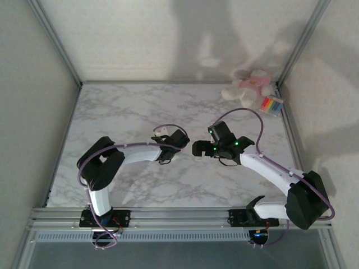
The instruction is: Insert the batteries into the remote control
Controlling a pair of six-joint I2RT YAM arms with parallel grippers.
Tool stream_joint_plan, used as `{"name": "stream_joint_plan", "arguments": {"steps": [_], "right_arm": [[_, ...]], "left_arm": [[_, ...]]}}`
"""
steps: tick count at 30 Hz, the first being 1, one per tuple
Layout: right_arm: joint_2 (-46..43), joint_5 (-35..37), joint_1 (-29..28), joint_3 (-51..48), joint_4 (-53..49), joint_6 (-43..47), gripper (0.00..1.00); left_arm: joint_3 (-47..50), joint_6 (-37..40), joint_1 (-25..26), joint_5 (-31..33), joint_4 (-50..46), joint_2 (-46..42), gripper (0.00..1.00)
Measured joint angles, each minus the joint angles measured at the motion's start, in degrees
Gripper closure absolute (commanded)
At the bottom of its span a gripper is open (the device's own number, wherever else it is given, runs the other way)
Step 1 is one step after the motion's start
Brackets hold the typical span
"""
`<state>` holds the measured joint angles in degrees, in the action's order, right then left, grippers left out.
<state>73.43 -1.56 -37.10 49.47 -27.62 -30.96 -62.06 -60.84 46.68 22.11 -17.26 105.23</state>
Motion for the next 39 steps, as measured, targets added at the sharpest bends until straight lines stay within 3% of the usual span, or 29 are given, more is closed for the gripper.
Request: {"name": "stream_joint_plan", "arguments": {"steps": [25, 35, 39], "right_arm": [[0.9, -0.04, 0.0, -0.22, 0.87, -0.24, 0.01], [0.98, -0.04, 0.0, -0.46, 1.25, -0.39, 0.01], [1.01, -0.04, 0.0, -0.61, 1.33, -0.39, 0.01]], "left_arm": [[1.22, -0.26, 0.11, -0.2, 1.84, -0.17, 0.83], [1.22, -0.48, 0.11, -0.63, 2.21, -0.17, 0.76], [0.92, -0.57, 0.11, -1.07, 2.25, -0.17, 0.67]]}}
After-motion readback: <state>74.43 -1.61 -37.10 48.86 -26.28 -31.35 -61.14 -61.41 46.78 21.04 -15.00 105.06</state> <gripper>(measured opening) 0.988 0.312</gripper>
